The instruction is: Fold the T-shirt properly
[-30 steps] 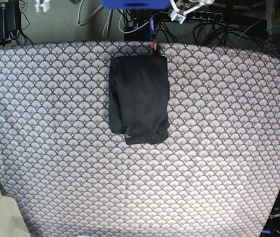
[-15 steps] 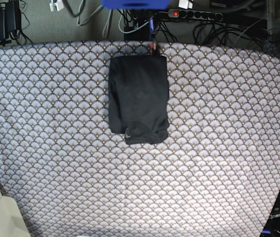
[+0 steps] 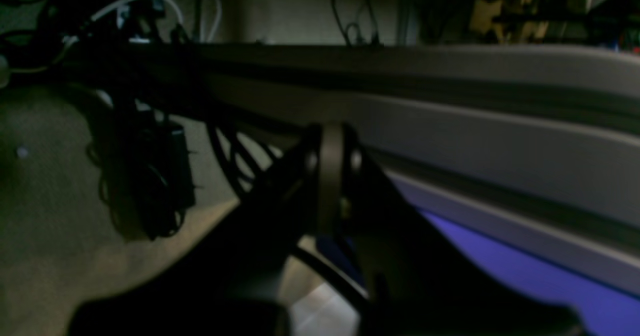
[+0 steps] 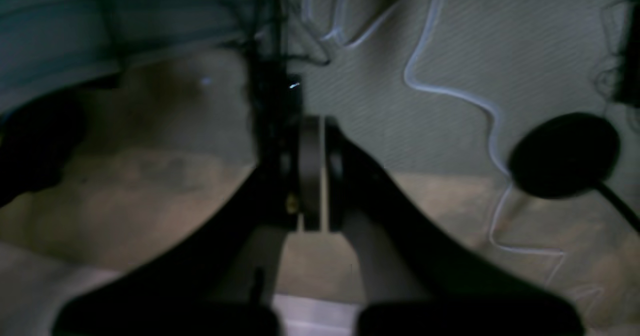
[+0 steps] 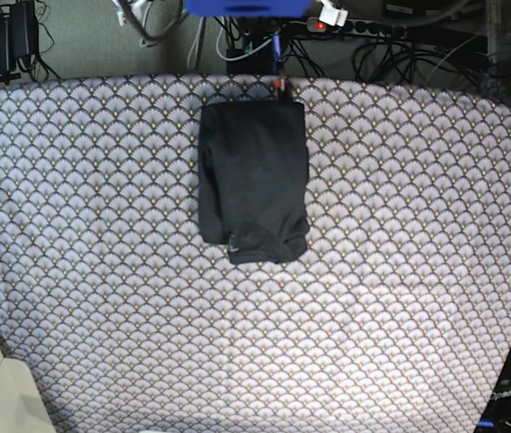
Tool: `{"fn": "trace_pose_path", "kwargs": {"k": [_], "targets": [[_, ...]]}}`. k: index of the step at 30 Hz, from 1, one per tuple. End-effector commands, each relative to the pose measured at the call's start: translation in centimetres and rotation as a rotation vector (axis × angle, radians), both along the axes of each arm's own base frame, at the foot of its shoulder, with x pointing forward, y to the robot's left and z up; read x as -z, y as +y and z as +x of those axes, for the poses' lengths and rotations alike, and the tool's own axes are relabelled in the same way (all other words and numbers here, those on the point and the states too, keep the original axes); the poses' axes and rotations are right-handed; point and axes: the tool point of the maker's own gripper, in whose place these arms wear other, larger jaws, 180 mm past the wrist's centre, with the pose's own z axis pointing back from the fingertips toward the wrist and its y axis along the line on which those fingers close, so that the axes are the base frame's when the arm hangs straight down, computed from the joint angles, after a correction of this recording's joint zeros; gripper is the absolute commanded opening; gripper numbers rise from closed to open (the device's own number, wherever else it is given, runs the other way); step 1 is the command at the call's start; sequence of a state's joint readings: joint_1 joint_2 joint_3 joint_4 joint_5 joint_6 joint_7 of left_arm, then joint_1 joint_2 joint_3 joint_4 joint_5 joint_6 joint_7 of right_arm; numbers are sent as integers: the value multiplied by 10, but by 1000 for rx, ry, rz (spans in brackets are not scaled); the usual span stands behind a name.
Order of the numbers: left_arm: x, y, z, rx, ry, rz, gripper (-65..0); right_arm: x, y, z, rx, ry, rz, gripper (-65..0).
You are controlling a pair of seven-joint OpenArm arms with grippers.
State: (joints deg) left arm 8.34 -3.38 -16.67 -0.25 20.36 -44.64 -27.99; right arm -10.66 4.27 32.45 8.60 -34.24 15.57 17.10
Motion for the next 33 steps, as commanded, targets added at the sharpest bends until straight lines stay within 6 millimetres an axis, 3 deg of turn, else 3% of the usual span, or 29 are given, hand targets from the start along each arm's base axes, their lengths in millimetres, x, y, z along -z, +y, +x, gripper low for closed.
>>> {"fn": "trace_pose_path", "kwargs": {"k": [1,7,11,17,21,33], "targets": [[41,136,9,111,-21,829,-650,1,-1,0,-17,3,-30,-650],[37,158,30,178,-69,987,-650,5,-6,5,-54,30,-185,-650],[41,165,28,185,29,1015,-650,7,-13,12,-53,51,-251,-650],[35,196,26,179,52,1097,-650,9,0,8,-53,71,-201,-650],[36,196,22,168,64,1092,-650,10,9,3,-50,82,-168,-650],[35,198,16,174,73,1094,-650,7,9,-6,-53,60,-168,-650]]}}
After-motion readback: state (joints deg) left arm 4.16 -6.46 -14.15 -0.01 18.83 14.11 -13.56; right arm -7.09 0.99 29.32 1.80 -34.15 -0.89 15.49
